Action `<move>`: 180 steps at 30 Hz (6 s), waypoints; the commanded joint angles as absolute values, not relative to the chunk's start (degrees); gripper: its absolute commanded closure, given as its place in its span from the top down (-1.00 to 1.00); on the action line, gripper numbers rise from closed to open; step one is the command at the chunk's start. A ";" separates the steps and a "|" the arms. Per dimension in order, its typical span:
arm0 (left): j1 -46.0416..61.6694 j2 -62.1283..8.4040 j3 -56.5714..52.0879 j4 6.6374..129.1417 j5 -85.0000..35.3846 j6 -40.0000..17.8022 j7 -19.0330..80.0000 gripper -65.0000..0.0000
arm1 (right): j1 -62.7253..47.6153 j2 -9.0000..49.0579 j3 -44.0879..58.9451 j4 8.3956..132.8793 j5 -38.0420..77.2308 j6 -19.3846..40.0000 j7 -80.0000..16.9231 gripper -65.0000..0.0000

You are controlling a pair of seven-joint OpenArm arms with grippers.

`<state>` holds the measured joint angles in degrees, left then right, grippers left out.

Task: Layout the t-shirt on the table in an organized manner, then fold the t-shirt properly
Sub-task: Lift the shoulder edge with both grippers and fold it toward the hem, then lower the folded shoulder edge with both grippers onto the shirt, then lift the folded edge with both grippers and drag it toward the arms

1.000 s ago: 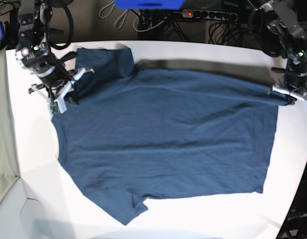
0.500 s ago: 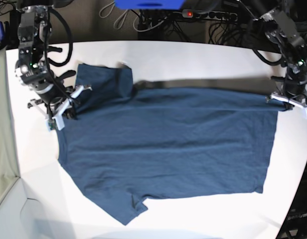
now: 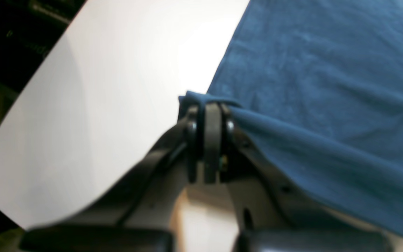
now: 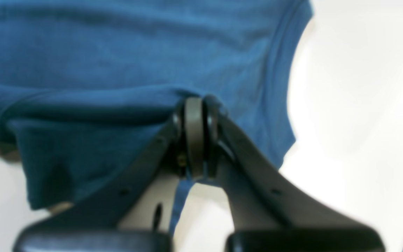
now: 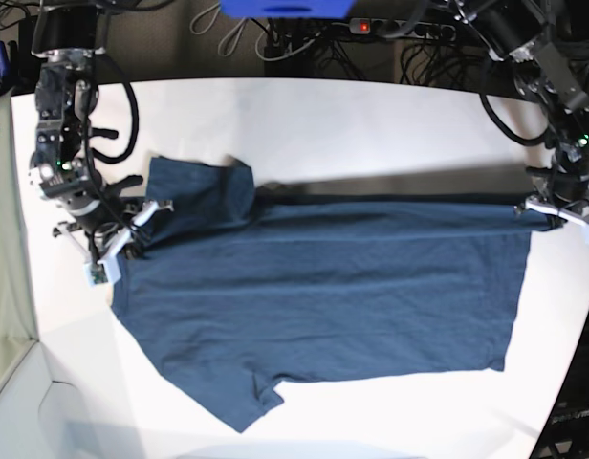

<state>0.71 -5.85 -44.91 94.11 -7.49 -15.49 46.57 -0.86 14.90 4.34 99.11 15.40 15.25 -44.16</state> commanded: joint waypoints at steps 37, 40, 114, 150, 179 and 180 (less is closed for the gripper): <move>-9.36 -8.57 -41.10 86.20 -7.69 -15.25 44.88 -1.00 | 9.19 15.34 0.48 89.71 15.52 15.60 -42.24 -1.00; -10.51 -9.36 -41.10 85.76 -7.69 -15.34 44.88 -0.99 | 9.54 15.34 0.48 89.63 15.43 15.60 -42.24 -1.00; -1.54 -12.44 -41.10 70.90 -12.88 -15.43 33.71 -0.48 | -1.98 17.10 5.76 97.45 15.60 15.60 -42.24 0.18; -4.62 -13.14 -41.01 66.59 -13.23 -15.43 34.15 -1.00 | 1.36 17.27 11.47 84.88 15.43 15.60 -40.92 0.20; -1.80 -12.88 -41.10 74.07 -13.41 -15.43 34.86 -1.00 | -1.45 18.68 11.82 82.15 15.52 15.60 -36.79 -1.00; -1.54 -12.88 -41.10 75.12 -13.41 -15.43 35.82 -1.00 | -1.98 18.86 11.82 83.21 15.52 15.60 -37.23 -1.00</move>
<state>-0.45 -11.73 -40.82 73.93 -13.13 -15.66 37.36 -2.98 17.82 11.40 82.17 15.44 15.66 -38.59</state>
